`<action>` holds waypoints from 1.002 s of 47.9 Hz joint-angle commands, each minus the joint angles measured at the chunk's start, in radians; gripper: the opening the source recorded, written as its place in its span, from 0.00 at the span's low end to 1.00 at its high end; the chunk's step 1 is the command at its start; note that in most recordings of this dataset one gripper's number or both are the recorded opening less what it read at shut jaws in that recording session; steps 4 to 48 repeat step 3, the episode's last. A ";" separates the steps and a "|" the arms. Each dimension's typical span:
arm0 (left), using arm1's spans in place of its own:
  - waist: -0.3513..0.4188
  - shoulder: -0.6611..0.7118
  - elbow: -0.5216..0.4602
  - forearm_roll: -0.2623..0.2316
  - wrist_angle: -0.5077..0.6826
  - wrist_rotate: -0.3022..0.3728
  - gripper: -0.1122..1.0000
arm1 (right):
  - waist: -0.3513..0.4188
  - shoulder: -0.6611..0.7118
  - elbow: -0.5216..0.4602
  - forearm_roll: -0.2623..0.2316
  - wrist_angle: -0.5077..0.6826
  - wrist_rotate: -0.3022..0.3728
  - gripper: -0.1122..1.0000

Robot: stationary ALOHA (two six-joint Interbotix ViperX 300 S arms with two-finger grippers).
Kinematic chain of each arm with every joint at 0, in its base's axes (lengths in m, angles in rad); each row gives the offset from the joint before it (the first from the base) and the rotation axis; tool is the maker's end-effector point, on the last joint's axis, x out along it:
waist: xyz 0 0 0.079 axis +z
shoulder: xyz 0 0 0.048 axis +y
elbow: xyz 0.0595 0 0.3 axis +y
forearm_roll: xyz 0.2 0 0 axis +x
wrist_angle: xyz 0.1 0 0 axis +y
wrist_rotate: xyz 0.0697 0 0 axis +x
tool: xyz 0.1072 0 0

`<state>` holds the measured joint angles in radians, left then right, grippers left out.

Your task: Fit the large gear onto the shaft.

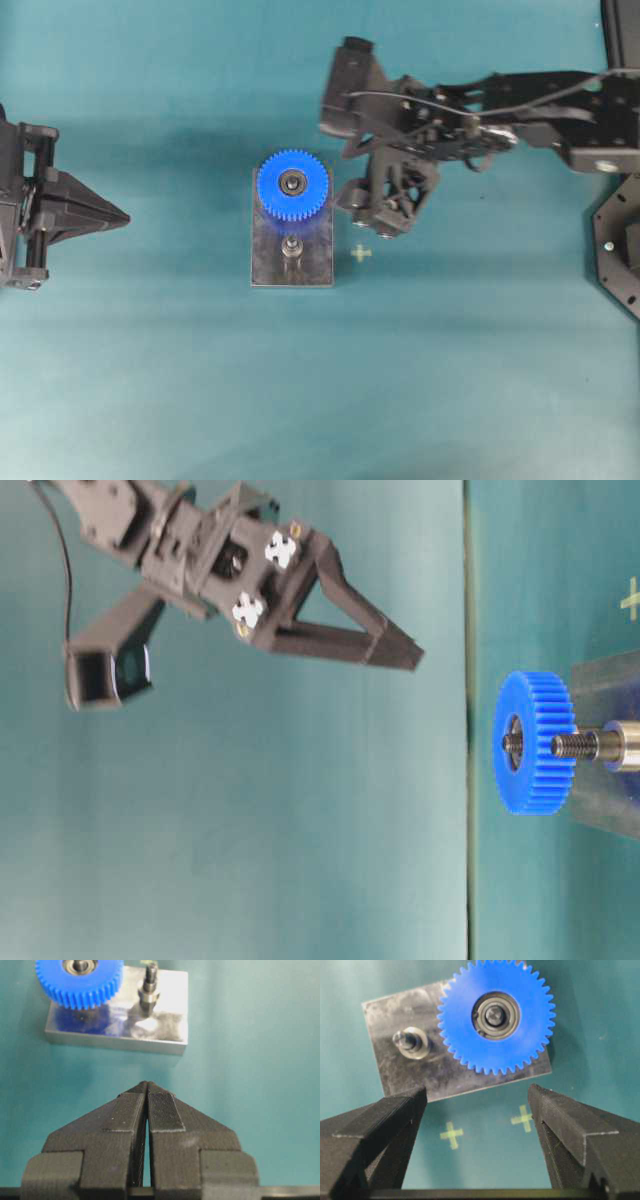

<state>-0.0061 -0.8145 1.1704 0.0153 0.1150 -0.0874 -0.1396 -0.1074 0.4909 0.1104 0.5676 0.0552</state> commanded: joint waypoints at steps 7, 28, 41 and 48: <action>0.003 0.002 -0.017 0.003 -0.038 0.002 0.10 | 0.006 -0.051 0.020 -0.002 -0.023 0.000 0.88; 0.003 0.002 -0.017 0.003 -0.038 0.002 0.10 | 0.006 -0.051 0.020 -0.002 -0.023 0.000 0.88; 0.003 0.002 -0.017 0.003 -0.038 0.002 0.10 | 0.006 -0.051 0.020 -0.002 -0.023 0.000 0.88; 0.003 0.002 -0.017 0.003 -0.038 0.002 0.10 | 0.006 -0.051 0.020 -0.002 -0.023 0.000 0.88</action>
